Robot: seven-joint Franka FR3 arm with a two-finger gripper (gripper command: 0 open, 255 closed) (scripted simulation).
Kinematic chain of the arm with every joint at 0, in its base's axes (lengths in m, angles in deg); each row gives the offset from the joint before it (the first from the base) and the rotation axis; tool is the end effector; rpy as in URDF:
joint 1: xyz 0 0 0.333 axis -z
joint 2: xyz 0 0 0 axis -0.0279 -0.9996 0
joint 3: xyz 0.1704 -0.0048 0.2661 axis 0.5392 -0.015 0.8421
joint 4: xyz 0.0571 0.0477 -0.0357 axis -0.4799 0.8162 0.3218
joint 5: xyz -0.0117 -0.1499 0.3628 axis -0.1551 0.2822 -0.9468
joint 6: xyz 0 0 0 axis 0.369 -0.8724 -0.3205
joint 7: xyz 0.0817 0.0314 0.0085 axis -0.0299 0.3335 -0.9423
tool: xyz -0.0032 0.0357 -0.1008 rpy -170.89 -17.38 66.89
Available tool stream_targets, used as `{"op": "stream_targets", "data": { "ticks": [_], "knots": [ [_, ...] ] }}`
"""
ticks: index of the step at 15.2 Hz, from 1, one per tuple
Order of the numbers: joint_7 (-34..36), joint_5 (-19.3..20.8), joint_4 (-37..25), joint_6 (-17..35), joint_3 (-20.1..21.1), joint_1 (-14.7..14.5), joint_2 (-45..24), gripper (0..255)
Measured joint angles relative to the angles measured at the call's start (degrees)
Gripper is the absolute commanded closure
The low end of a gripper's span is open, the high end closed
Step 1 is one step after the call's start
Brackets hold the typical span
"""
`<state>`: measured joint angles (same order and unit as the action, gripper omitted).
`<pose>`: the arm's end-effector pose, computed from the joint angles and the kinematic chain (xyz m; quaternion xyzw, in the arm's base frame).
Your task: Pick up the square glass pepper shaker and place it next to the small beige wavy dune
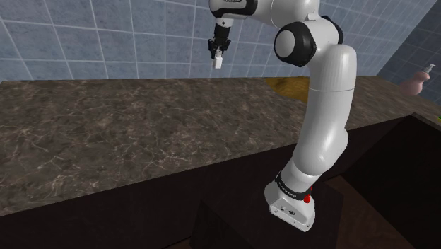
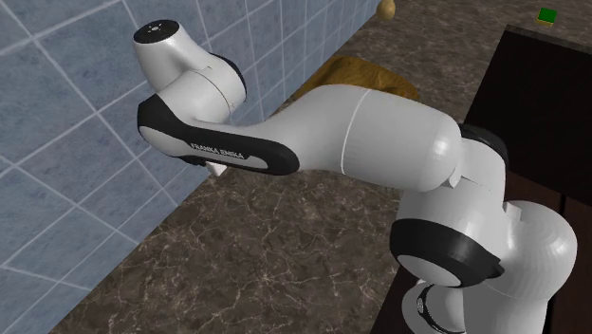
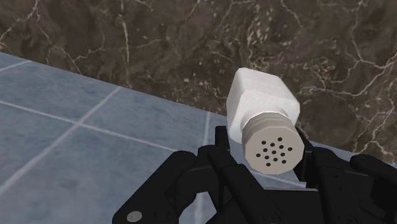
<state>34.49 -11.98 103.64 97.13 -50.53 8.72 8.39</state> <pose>0.6465 -0.2486 0.5078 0.9934 -0.1041 0.0426 0.0218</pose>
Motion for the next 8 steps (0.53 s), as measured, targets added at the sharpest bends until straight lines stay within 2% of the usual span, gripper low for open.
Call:
{"op": "stream_targets", "data": {
  "ticks": [8],
  "knots": [
    [0.1, -0.17, -7.96, -6.92, -0.04, 0.53, -1.01, 255]
  ]
}}
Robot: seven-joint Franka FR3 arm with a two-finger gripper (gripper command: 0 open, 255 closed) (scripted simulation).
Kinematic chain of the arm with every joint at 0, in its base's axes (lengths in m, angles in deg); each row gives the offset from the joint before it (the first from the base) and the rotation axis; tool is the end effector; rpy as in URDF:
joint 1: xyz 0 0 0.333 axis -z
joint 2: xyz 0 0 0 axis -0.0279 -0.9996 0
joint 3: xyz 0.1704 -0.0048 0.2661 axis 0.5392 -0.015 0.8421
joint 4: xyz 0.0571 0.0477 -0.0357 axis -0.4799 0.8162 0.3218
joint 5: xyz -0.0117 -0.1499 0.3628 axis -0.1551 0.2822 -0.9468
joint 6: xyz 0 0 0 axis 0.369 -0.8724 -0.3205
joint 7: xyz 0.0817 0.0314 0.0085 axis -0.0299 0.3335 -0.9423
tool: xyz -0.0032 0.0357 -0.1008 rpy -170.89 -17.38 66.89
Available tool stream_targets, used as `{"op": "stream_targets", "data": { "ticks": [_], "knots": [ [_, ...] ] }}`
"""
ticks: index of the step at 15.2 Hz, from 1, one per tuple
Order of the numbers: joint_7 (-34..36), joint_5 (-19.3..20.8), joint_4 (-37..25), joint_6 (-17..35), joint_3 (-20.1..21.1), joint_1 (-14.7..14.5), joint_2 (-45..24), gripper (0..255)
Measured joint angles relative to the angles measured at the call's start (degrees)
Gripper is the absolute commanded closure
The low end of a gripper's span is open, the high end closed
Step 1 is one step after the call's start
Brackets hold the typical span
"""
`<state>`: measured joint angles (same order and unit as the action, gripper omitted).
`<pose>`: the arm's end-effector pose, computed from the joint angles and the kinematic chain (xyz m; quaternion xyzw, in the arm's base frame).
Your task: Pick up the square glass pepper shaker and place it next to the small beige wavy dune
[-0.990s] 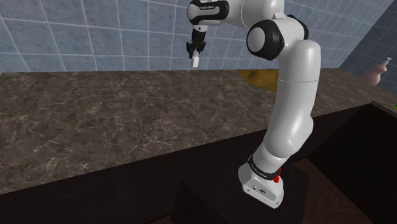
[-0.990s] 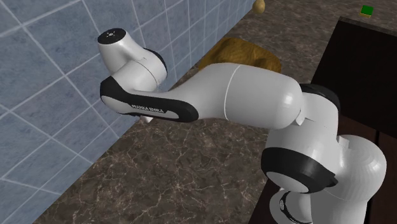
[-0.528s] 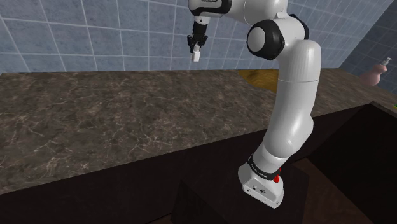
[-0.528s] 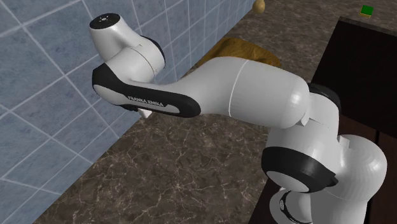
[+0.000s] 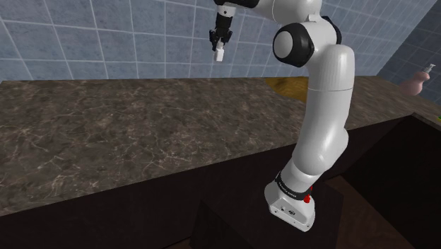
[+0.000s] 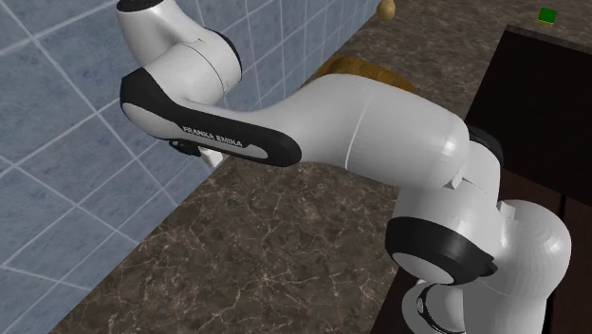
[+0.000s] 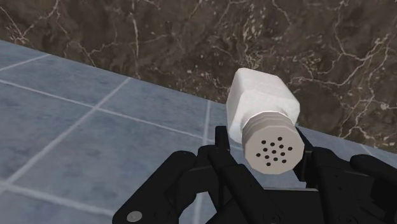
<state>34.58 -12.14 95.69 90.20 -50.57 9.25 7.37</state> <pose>0.6465 -0.2475 0.5512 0.9934 -0.1039 0.0425 0.0219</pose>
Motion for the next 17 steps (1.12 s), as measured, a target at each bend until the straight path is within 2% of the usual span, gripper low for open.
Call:
{"op": "stream_targets", "data": {
  "ticks": [3, 5, 9, 17],
  "knots": [
    [-0.12, -0.23, -3.7, -2.71, -0.01, 0.45, -1.0, 255],
    [-0.38, -0.16, -3.53, -3.18, -0.11, 0.58, -0.36, 255],
    [-3.21, 0.97, 7.89, 0.64, -1.31, 1.35, 7.3, 255],
    [-10.41, 2.84, 23.05, 4.76, -4.43, 4.77, 18.68, 255]
  ]
}}
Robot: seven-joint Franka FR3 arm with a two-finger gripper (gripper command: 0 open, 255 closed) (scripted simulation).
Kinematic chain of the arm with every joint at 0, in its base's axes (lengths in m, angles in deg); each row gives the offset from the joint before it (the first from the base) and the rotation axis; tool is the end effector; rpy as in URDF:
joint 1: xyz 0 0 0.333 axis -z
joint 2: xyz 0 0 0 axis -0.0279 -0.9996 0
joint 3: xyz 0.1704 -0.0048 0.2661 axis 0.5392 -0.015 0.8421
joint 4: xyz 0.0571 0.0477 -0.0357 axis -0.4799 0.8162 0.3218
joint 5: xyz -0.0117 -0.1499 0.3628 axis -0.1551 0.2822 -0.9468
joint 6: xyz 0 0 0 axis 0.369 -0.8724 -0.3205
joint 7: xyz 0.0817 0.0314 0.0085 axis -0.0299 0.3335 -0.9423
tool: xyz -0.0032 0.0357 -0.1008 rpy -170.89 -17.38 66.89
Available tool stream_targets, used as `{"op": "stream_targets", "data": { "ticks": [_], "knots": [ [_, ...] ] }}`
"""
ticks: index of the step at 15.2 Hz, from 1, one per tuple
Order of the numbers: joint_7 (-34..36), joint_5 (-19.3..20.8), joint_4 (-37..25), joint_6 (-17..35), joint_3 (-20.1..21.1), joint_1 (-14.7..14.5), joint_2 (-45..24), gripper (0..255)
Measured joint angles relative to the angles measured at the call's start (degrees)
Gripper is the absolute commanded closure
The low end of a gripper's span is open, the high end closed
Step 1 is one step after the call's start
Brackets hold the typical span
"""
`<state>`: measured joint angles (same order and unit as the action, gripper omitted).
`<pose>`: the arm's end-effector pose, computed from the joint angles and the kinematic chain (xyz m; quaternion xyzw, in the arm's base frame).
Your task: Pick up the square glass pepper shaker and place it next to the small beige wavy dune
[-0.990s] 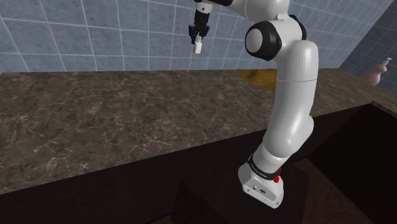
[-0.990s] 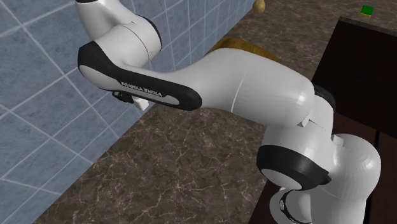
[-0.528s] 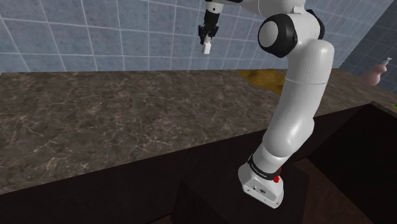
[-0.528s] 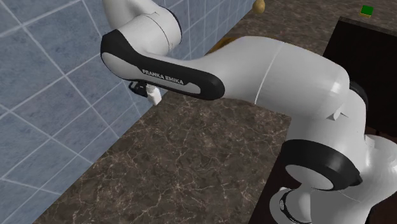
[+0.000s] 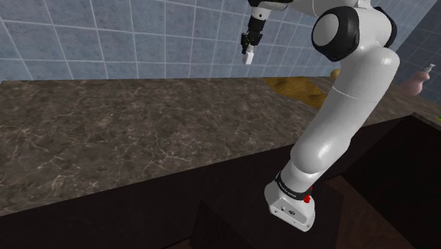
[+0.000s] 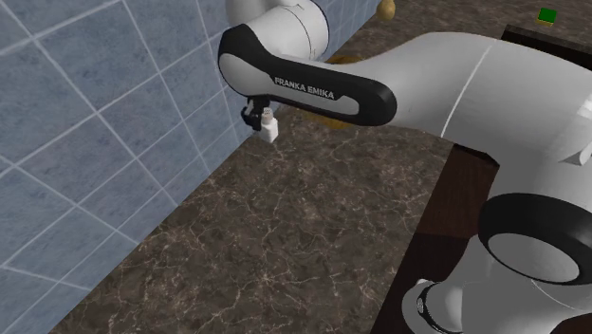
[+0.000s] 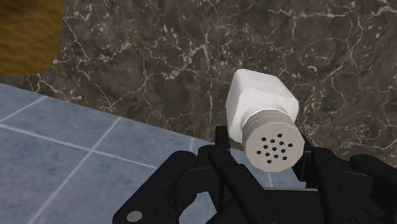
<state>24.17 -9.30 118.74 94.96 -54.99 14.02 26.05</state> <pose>0.5095 -0.3275 0.5731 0.9934 -0.1043 0.0423 0.0220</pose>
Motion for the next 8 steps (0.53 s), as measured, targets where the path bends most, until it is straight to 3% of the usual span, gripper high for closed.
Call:
{"op": "stream_targets", "data": {
  "ticks": [8],
  "knots": [
    [-7.75, 2.07, 9.64, 1.6, -3.87, 4.0, 8.45, 255]
  ]
}}
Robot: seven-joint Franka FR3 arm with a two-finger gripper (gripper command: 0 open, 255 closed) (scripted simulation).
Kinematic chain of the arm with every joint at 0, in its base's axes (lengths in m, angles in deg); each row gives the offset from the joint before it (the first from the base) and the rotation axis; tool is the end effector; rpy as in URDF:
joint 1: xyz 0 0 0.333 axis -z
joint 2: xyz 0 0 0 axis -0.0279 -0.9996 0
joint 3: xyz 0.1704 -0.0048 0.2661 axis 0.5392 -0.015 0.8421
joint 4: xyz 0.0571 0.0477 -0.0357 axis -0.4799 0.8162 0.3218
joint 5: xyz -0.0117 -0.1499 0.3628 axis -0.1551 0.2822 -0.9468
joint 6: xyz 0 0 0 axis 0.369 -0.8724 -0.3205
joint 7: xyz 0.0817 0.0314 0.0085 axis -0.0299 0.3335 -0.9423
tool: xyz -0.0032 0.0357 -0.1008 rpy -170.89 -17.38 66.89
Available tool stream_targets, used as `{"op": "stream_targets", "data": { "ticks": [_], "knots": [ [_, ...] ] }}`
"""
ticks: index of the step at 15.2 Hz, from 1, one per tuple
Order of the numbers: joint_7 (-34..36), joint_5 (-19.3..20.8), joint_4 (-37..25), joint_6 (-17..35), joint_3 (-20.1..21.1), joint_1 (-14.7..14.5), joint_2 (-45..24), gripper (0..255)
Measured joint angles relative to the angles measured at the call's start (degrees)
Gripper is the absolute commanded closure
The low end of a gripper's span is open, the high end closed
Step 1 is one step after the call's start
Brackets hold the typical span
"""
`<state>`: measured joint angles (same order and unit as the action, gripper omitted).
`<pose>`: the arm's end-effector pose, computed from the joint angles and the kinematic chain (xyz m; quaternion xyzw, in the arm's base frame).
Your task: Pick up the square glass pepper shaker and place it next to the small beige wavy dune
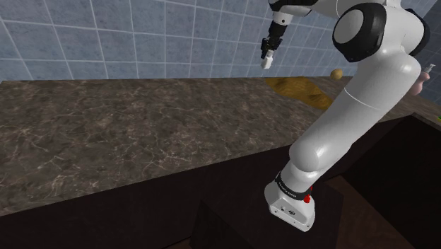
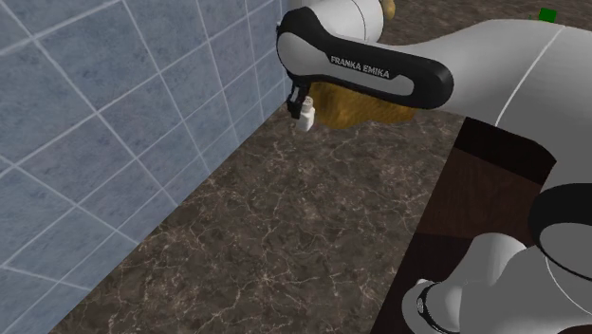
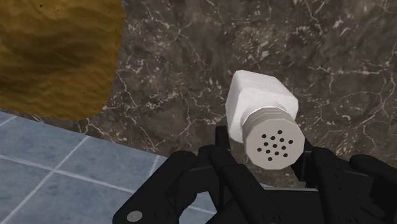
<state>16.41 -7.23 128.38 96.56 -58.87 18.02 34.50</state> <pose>0.4173 -0.3776 0.5751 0.9934 -0.1043 0.0422 0.0220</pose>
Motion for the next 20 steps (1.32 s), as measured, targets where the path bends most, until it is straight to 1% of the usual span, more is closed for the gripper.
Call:
{"op": "stream_targets", "data": {
  "ticks": [4, 6, 12, 14, 20],
  "knots": [
    [-4.87, 0.45, 1.97, 0.11, -2.61, 2.38, 1.99, 255],
    [-6.96, 1.24, 4.15, 0.4, -3.78, 3.48, 4.07, 255],
    [-15.07, 1.74, 5.59, 0.41, -8.45, 7.14, 5.67, 255],
    [-16.34, 1.77, 6.38, 1.13, -9.19, 7.67, 5.76, 255],
    [-16.94, 1.88, 10.85, 5.43, -9.57, 7.95, 5.91, 255]
  ]
}}
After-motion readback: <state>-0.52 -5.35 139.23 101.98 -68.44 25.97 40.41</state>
